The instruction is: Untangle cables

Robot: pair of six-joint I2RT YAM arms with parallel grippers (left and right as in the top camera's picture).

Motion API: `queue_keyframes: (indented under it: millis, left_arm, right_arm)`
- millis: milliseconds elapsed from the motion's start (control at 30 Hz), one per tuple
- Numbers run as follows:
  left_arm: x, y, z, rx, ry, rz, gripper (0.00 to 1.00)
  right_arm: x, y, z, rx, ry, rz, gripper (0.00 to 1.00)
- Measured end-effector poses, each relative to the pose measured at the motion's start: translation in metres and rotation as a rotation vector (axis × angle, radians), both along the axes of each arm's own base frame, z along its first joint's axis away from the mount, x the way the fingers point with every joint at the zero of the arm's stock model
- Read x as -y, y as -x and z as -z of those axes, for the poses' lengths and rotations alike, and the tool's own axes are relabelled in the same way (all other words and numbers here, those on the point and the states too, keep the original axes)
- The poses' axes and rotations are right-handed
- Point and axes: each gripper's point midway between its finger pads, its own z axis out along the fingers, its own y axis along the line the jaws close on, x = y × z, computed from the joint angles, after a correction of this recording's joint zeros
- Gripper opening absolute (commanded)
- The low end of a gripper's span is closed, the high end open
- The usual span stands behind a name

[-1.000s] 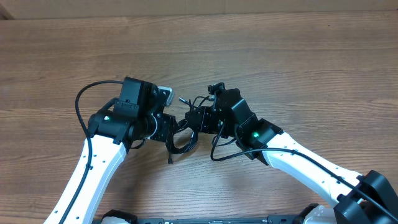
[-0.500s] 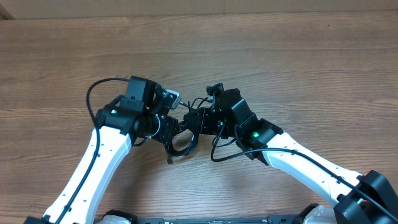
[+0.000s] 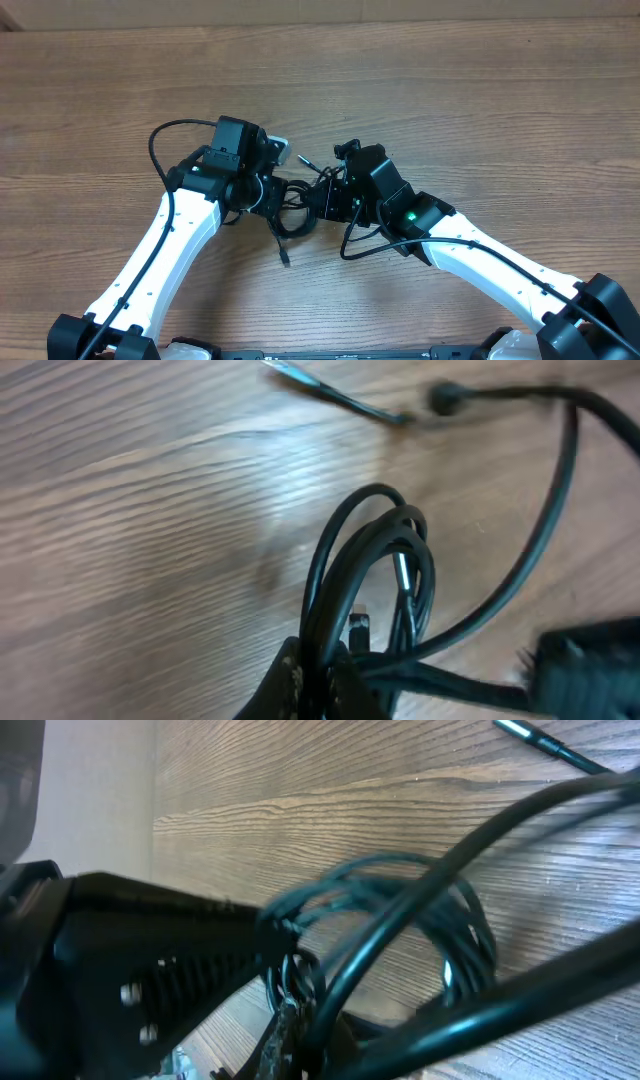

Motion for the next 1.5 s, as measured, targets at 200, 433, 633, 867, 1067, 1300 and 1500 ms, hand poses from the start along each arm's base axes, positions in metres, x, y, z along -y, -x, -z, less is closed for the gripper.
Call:
queue_keyframes:
  millis: [200, 433, 633, 867, 1067, 1300, 1500]
  left_arm:
    - [-0.012, -0.008, 0.001, -0.024, -0.013, -0.226, 0.04]
    - [-0.010, -0.015, -0.002, -0.014, 0.023, -0.301, 0.04]
    - [-0.004, -0.012, -0.003, -0.008, 0.030, -0.216, 0.04]
    - [0.016, 0.011, -0.007, -0.045, 0.098, 0.005, 0.04]
    - [0.035, 0.025, -0.014, -0.060, 0.195, 0.149, 0.04]
    - [0.047, 0.032, -0.022, -0.059, 0.269, 0.220, 0.04]
    - [0.050, 0.033, -0.024, -0.060, 0.289, 0.234, 0.04]
  right_arm:
    - [0.009, 0.003, 0.012, -0.035, 0.053, 0.020, 0.04]
    - [0.021, 0.004, 0.024, -0.056, 0.125, 0.062, 0.05]
    - [0.022, 0.000, 0.023, -0.036, 0.128, 0.069, 0.25]
    - [0.017, -0.014, 0.010, 0.038, 0.092, 0.097, 0.36]
    - [0.020, -0.025, 0.006, 0.083, 0.096, 0.142, 0.29]
    - [0.030, -0.035, 0.008, 0.117, 0.140, 0.205, 0.19]
    - [0.038, -0.035, 0.015, 0.103, 0.184, 0.232, 0.04]
